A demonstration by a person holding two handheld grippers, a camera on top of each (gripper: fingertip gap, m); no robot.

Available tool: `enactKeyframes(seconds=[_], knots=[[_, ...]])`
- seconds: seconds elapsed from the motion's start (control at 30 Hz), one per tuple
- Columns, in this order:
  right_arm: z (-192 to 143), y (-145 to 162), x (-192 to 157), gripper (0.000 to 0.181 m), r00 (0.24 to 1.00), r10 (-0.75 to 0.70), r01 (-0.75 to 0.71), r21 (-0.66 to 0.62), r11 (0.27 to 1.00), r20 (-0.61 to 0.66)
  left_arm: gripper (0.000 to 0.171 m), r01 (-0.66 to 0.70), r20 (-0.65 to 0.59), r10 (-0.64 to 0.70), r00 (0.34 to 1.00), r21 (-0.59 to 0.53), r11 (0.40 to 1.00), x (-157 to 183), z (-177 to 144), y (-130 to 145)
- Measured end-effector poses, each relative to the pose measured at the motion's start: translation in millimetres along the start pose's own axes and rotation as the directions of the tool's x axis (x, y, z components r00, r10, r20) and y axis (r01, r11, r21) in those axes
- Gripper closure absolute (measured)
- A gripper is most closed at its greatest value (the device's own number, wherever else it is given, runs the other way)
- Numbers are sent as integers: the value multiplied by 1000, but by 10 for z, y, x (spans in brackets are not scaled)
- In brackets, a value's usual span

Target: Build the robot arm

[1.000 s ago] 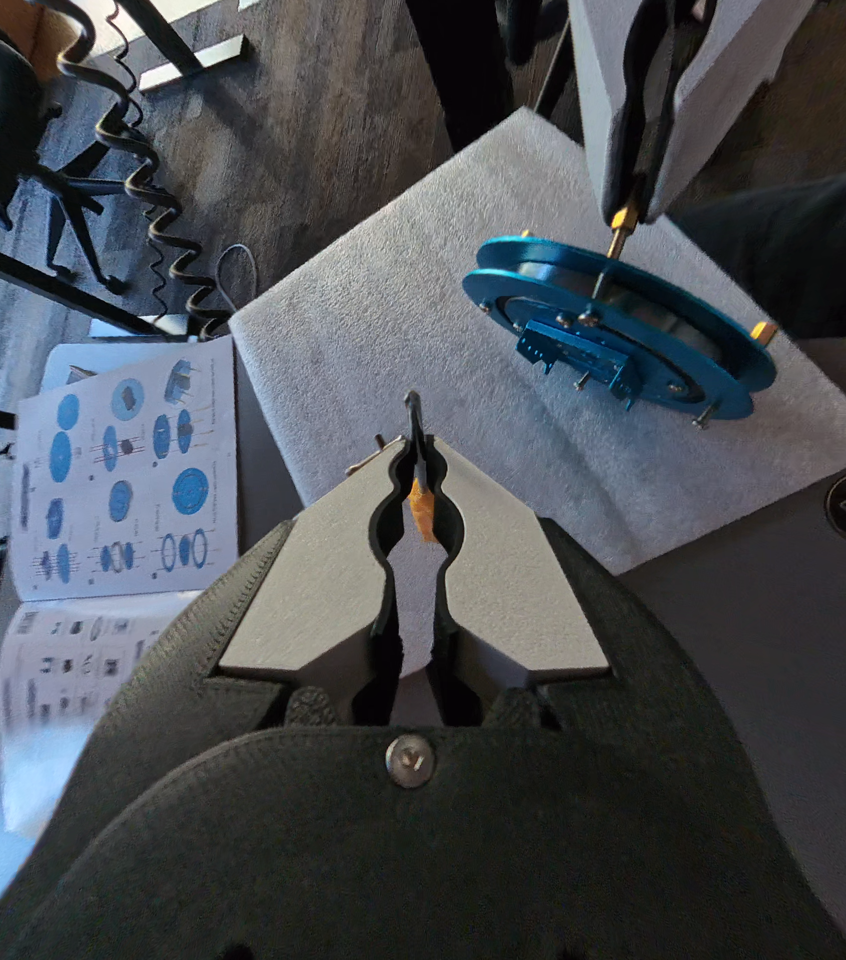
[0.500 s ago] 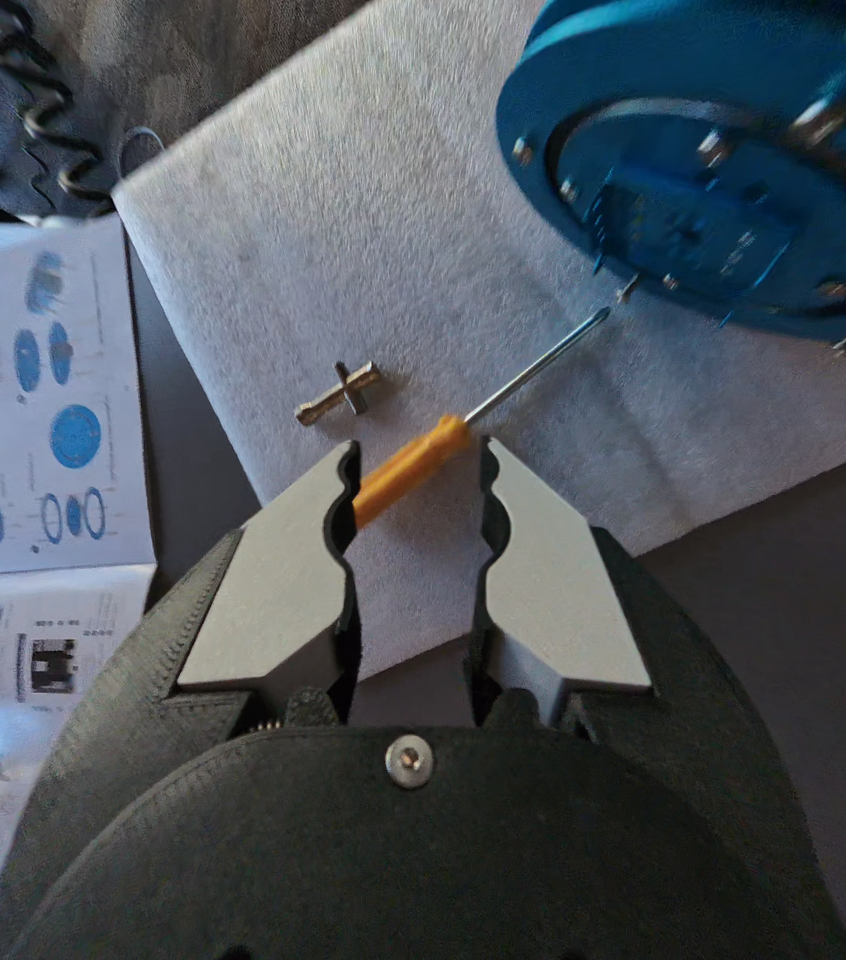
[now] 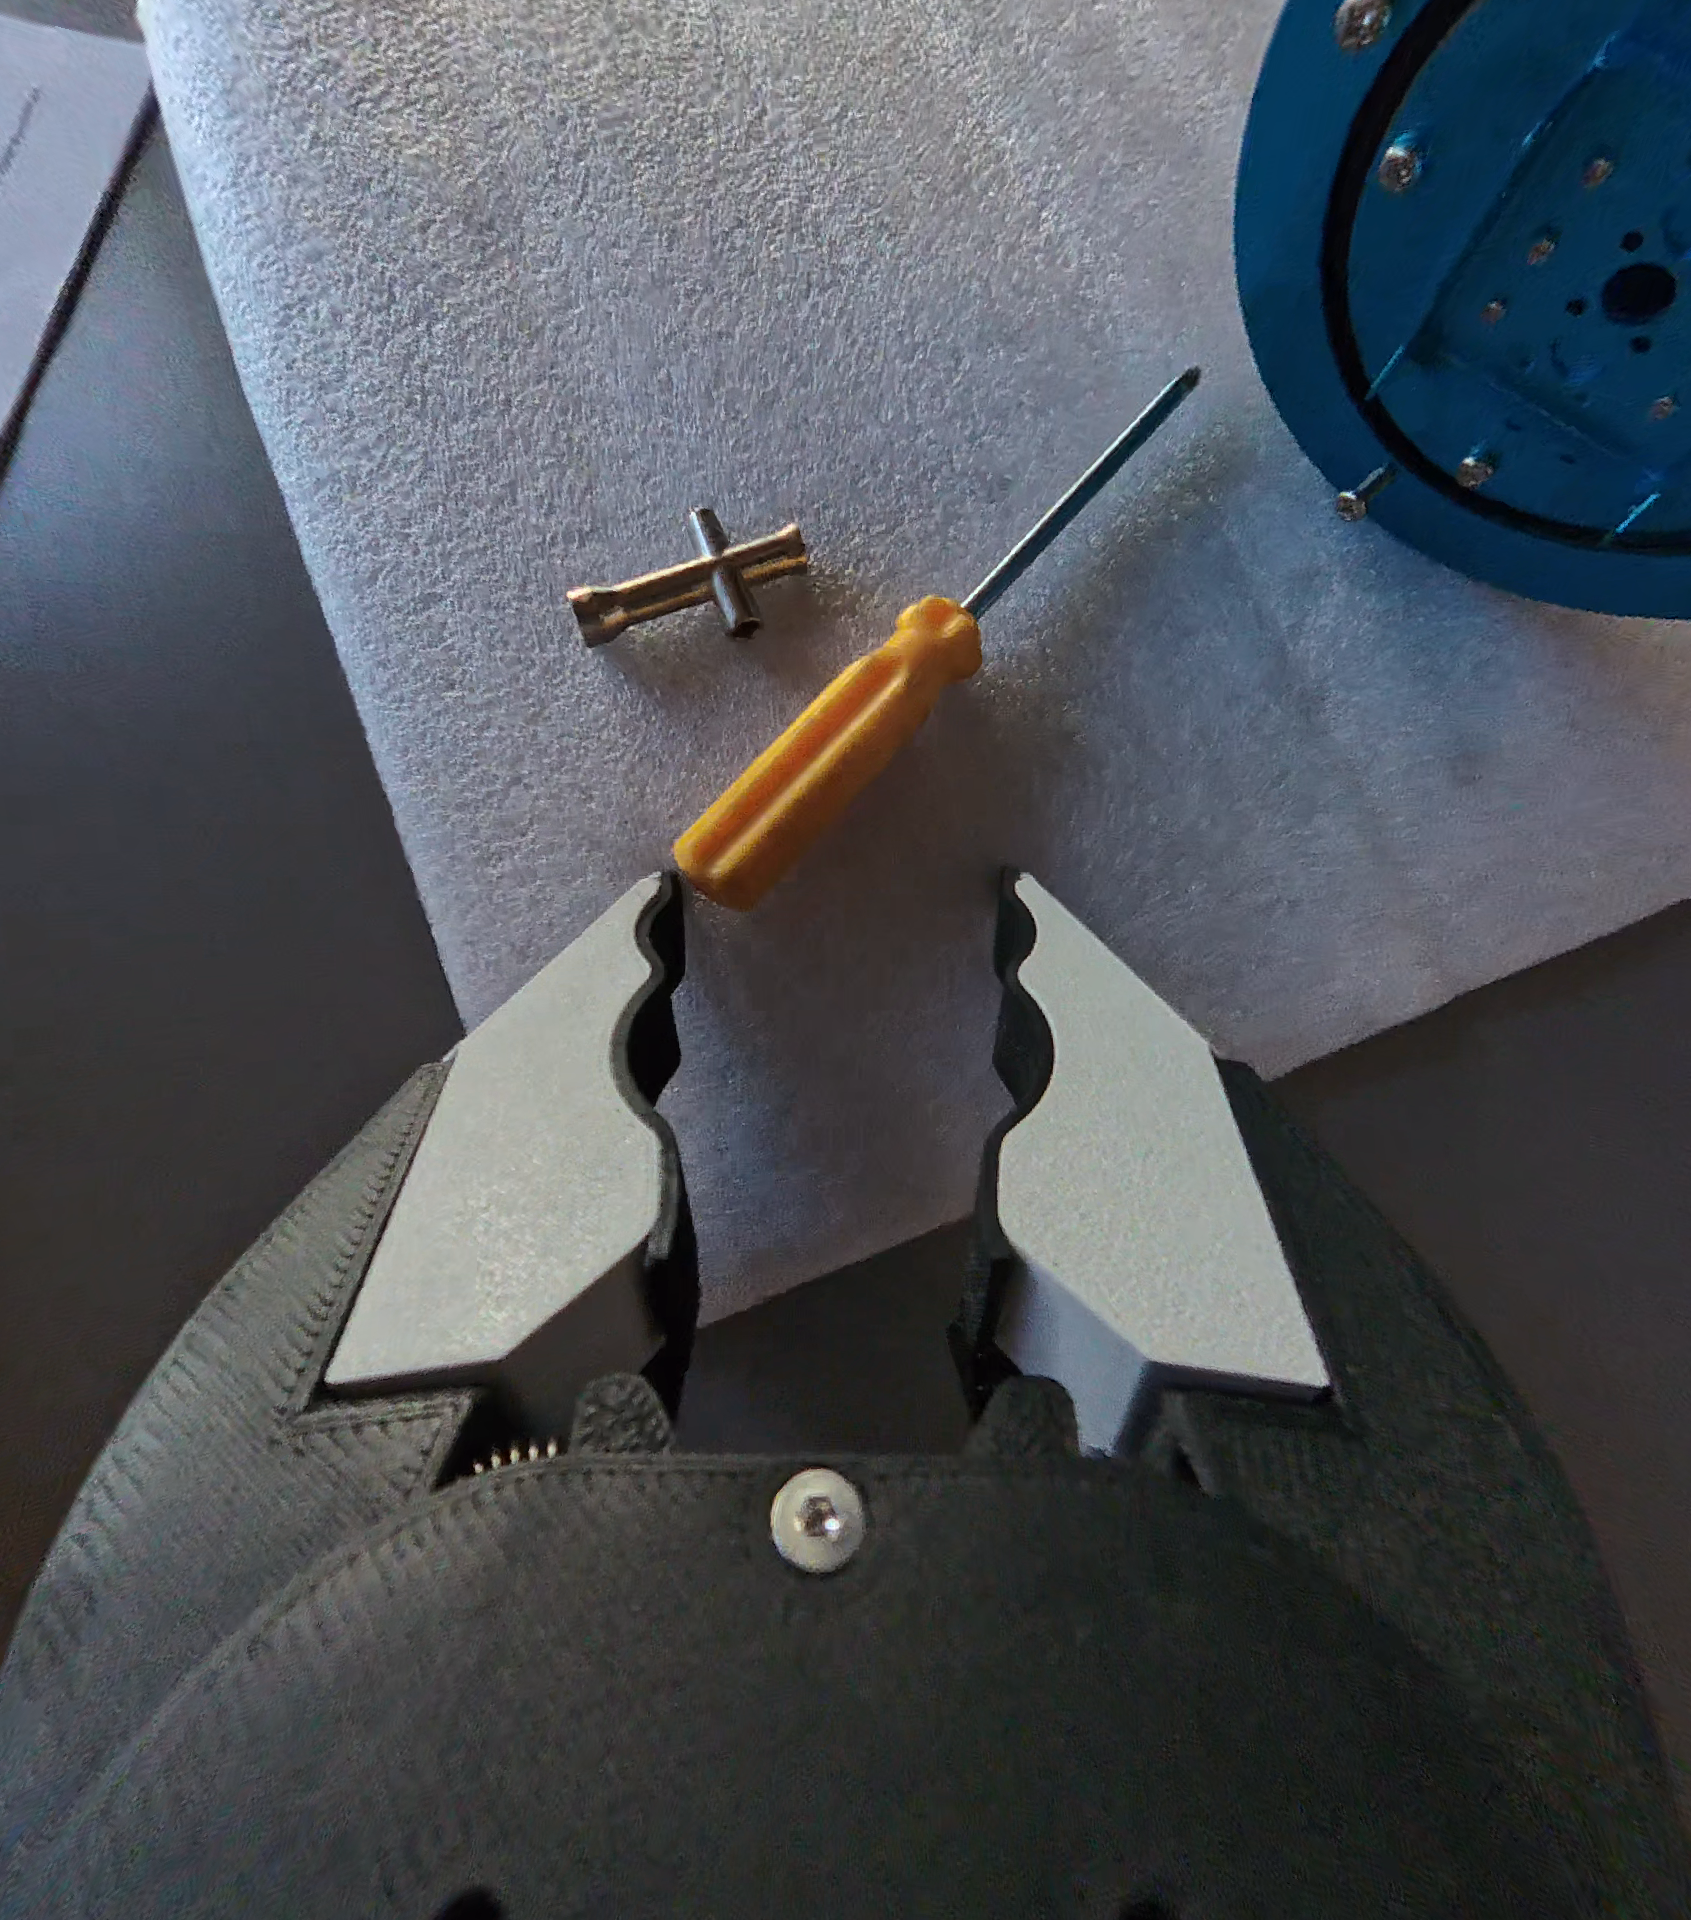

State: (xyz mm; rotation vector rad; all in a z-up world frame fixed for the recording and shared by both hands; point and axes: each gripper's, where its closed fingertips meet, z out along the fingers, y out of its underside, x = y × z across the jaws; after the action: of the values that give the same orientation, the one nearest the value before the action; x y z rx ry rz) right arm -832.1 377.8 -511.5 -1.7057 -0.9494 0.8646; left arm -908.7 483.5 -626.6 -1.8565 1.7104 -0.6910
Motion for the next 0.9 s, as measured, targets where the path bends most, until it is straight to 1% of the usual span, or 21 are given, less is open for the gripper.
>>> enactKeyframes(seconds=[0.17,0.27,0.47,0.63,0.8,0.9], knots=[[185,-42,-91,176,991,-27,30,-19,999,134,111,44,66,-43,997,-17,999,169,-228,244],[292,-63,-125,176,984,-43,50,-37,998,175,112,50,81,-49,996,-4,999,232,-306,323],[414,-66,-197,176,980,-55,67,-60,996,190,112,59,87,-60,994,20,998,247,-317,336],[416,-43,-268,176,980,-50,63,-63,996,190,113,86,119,-87,989,18,996,326,-334,359],[395,-7,-376,176,978,-51,65,-63,996,204,114,125,152,-134,979,65,990,461,-374,399],[408,14,-439,177,974,-59,75,-68,995,219,115,88,169,-95,981,53,995,553,-423,446]])
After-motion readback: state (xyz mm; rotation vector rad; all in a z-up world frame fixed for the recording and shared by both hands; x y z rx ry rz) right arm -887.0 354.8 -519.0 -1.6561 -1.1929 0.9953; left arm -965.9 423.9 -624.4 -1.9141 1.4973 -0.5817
